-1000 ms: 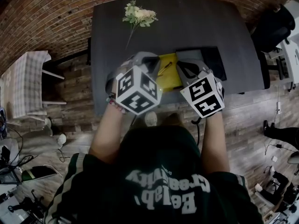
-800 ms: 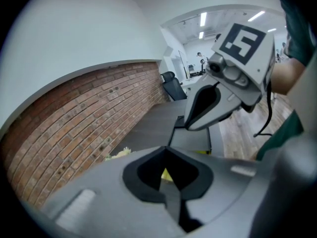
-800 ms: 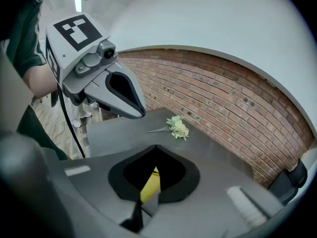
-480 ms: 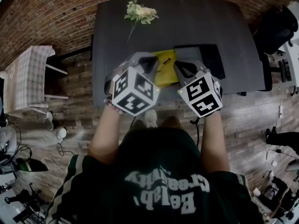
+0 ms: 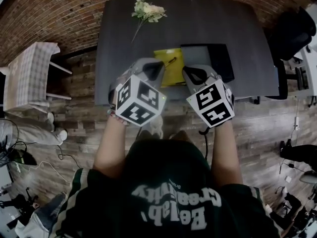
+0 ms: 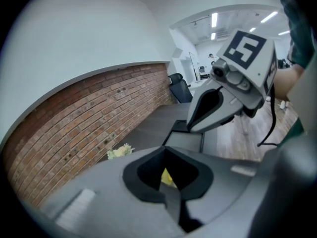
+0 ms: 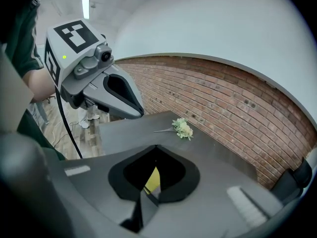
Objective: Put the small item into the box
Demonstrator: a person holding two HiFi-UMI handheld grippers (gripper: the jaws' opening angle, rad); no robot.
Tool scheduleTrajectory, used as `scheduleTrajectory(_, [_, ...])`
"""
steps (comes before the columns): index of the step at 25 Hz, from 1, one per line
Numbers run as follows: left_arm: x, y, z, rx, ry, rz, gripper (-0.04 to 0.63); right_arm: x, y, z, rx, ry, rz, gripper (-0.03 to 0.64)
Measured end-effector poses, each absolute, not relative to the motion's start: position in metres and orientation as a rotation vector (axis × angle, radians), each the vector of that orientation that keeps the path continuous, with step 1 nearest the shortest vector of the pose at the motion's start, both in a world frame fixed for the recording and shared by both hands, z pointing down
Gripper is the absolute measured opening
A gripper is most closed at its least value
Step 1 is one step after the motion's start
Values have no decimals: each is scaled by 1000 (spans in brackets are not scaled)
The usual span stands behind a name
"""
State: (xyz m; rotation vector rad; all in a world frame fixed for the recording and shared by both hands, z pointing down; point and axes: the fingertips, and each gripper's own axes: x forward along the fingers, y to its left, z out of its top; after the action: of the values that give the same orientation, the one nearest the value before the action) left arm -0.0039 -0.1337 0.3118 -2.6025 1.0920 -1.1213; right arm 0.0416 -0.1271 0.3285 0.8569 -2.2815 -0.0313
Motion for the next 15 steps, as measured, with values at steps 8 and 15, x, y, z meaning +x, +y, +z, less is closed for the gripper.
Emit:
scheduleTrajectory(8, [18,-83,318,-2593,1176,-1145,3,68,-73,331,800,-2323,-20,6])
scheduleTrajectory(15, [41,-42,314,-2566,1241,-1145,3,90,-32,324,769,-2380,-41,6])
